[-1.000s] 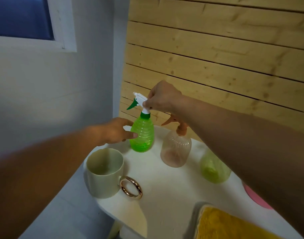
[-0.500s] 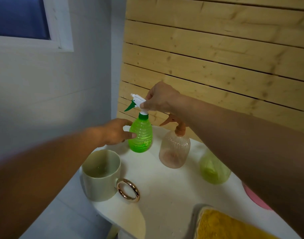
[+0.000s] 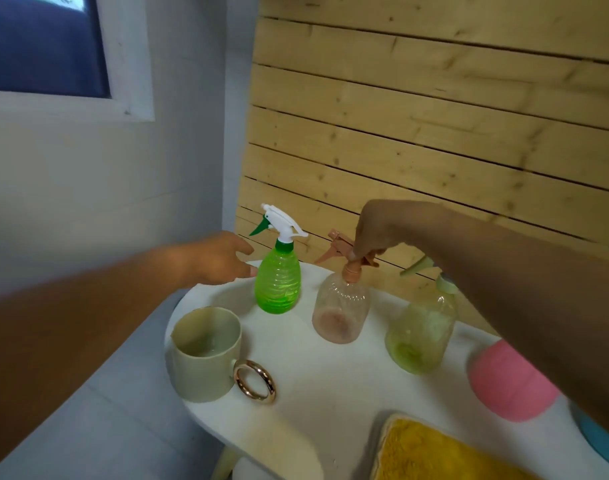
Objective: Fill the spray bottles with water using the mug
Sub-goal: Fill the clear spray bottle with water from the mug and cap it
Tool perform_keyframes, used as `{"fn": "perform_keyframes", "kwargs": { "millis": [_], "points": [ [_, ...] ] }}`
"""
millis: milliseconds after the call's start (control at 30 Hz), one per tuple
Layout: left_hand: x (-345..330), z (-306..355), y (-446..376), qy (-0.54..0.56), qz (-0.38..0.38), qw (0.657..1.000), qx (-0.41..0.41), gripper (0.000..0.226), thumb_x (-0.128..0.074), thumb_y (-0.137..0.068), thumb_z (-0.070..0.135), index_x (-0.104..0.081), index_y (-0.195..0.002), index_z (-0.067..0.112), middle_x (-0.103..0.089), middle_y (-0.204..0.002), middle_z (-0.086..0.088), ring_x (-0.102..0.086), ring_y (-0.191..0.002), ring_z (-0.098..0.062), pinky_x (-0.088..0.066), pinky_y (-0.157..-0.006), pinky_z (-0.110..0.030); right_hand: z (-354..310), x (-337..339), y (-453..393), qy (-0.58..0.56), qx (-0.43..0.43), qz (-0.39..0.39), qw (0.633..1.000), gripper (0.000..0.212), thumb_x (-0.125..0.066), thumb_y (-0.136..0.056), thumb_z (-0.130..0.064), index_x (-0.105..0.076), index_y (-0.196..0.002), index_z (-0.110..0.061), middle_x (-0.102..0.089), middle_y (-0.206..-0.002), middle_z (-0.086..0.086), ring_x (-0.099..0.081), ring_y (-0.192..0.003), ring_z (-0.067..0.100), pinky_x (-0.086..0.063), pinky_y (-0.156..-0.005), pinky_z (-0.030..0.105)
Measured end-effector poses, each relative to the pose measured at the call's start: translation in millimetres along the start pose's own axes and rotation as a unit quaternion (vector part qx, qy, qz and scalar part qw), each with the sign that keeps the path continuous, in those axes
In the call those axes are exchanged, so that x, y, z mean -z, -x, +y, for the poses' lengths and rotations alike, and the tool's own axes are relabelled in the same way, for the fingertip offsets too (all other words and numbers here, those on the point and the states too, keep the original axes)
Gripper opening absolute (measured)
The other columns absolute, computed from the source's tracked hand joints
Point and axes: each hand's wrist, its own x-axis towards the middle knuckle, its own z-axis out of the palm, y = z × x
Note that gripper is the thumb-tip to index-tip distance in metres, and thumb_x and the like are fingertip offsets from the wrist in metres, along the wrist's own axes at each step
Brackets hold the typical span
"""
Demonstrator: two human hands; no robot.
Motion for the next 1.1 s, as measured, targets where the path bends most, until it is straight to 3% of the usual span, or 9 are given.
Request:
{"fn": "perform_keyframes", "kwargs": {
  "millis": [67, 167, 333, 500, 633, 700, 767, 867, 1100],
  "points": [
    [6.5, 10.7, 12.5, -0.005, -0.006, 1.000, -0.010, 0.068, -0.073, -0.098, 0.028, -0.043, -0.157, 0.013, -0.053, -0.150, -0.013, -0.064, -0.107, -0.023, -0.049, -0.087, -0.027, -2.9, 0.7, 7.9, 0.004, -0.004, 0.008, 1.000, 0.029, -0.078, -0.085, -0.041, -0.079, -0.094, -0.013, -0.077, -0.088, 0.000, -0.071, -0.084, 0.016, -0.050, -0.074, 0.028],
    [17.6, 25.8, 34.5, -0.026, -0.013, 0.999, -0.019, 0.070, -0.076, -0.095, 0.030, -0.045, -0.156, 0.015, -0.055, -0.147, -0.012, -0.066, -0.117, -0.025, -0.050, -0.104, -0.033, -10.4, 20.0, 30.2, 0.020, -0.005, 0.018, 1.000, 0.030, -0.073, -0.090, -0.039, -0.078, -0.100, -0.011, -0.078, -0.098, 0.003, -0.071, -0.091, 0.017, -0.047, -0.072, 0.027],
    [35.9, 44.8, 66.3, -0.012, -0.031, 0.999, -0.029, 0.083, -0.082, -0.090, 0.024, -0.039, -0.159, 0.013, -0.065, -0.134, -0.008, -0.062, -0.128, -0.025, -0.045, -0.114, -0.036, -24.5, 65.8, 77.2, -0.005, 0.010, 0.088, 0.996, 0.029, -0.074, -0.089, -0.037, -0.075, -0.102, -0.011, -0.075, -0.096, 0.004, -0.064, -0.080, 0.016, -0.043, -0.058, 0.027],
    [60.5, 65.4, 115.5, 0.006, -0.043, 0.997, -0.065, 0.092, -0.085, -0.086, 0.027, -0.032, -0.161, 0.024, -0.062, -0.129, -0.005, -0.061, -0.121, -0.019, -0.044, -0.099, -0.027, -39.0, 102.3, 130.5, -0.103, 0.072, 0.140, 0.982, 0.021, -0.073, -0.091, -0.035, -0.075, -0.098, -0.015, -0.075, -0.091, 0.000, -0.069, -0.089, 0.014, -0.050, -0.069, 0.026],
    [69.5, 69.1, 163.3, 0.042, -0.049, 0.992, -0.105, 0.098, -0.089, -0.081, 0.030, -0.032, -0.161, 0.030, -0.061, -0.141, -0.007, -0.062, -0.124, -0.017, -0.048, -0.100, -0.026, -57.8, 118.7, 177.7, -0.151, 0.119, 0.146, 0.971, 0.021, -0.073, -0.090, -0.038, -0.077, -0.092, -0.017, -0.077, -0.086, -0.003, -0.072, -0.088, 0.012, -0.051, -0.080, 0.030],
    [68.5, 66.9, 187.6, 0.067, -0.049, 0.988, -0.129, 0.089, -0.090, -0.081, 0.028, -0.040, -0.154, 0.034, -0.067, -0.131, 0.000, -0.070, -0.115, -0.012, -0.054, -0.097, -0.024, -66.0, 122.3, 200.7, -0.169, 0.139, 0.151, 0.964, 0.022, -0.073, -0.090, -0.039, -0.078, -0.091, -0.018, -0.077, -0.085, -0.004, -0.071, -0.085, 0.011, -0.049, -0.074, 0.029],
    [65.1, 59.3, 214.1, 0.082, -0.056, 0.985, -0.141, 0.089, -0.093, -0.079, 0.031, -0.041, -0.151, 0.039, -0.066, -0.132, 0.001, -0.072, -0.114, -0.012, -0.057, -0.103, -0.032, -73.7, 120.8, 223.0, -0.188, 0.160, 0.153, 0.957, 0.021, -0.073, -0.090, -0.038, -0.078, -0.090, -0.017, -0.077, -0.085, -0.004, -0.071, -0.085, 0.010, -0.047, -0.071, 0.027],
    [57.0, 47.1, 251.3, 0.094, -0.056, 0.984, -0.143, 0.100, -0.096, -0.074, 0.038, -0.036, -0.154, 0.045, -0.061, -0.139, 0.007, -0.068, -0.122, -0.013, -0.055, -0.107, -0.039, -82.1, 109.1, 247.9, -0.205, 0.183, 0.145, 0.950, 0.021, -0.074, -0.090, -0.038, -0.078, -0.088, -0.018, -0.078, -0.083, -0.003, -0.073, -0.086, 0.013, -0.052, -0.087, 0.032],
    [18.7, 15.2, 317.6, 0.151, -0.051, 0.976, -0.145, 0.086, -0.092, -0.078, 0.013, -0.045, -0.146, 0.038, -0.069, -0.127, 0.017, -0.066, -0.121, -0.004, -0.057, -0.096, -0.023, -91.3, 45.5, 279.2, -0.272, 0.227, 0.085, 0.931, 0.017, -0.073, -0.091, -0.030, -0.077, -0.087, -0.014, -0.078, -0.082, 0.000, -0.072, -0.078, 0.012, -0.055, -0.088, 0.032]
  ]
}}
